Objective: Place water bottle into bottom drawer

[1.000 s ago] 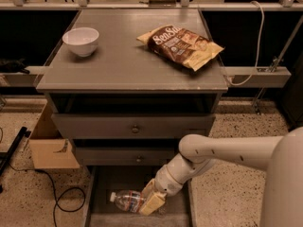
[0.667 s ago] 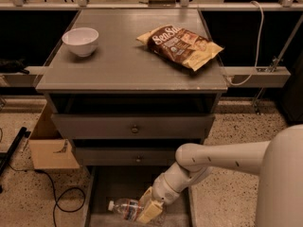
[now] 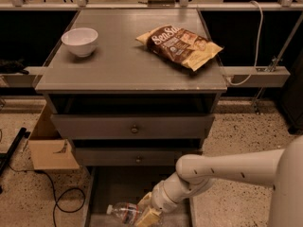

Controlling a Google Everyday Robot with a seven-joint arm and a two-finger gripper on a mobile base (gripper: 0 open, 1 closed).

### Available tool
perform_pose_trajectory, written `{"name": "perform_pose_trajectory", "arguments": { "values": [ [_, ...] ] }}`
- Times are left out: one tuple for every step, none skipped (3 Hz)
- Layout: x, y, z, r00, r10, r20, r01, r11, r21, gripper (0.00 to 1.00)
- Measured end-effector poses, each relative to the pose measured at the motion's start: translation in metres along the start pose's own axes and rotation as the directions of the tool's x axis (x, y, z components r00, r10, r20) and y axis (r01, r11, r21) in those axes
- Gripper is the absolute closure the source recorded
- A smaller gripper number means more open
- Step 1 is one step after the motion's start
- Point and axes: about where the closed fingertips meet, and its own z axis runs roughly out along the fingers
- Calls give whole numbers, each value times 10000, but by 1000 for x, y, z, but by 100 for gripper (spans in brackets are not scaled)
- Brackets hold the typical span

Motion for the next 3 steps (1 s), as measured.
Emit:
{"name": "perform_pose_trajectory", "arguments": {
  "values": [
    [3, -2, 0, 10000, -40, -43, 43, 9981, 607, 100],
    [4, -3, 2, 10000, -14, -91, 20, 9976, 690, 100],
    [4, -5, 6, 9998, 51, -181, -39, 9976, 690, 100]
  ]
}}
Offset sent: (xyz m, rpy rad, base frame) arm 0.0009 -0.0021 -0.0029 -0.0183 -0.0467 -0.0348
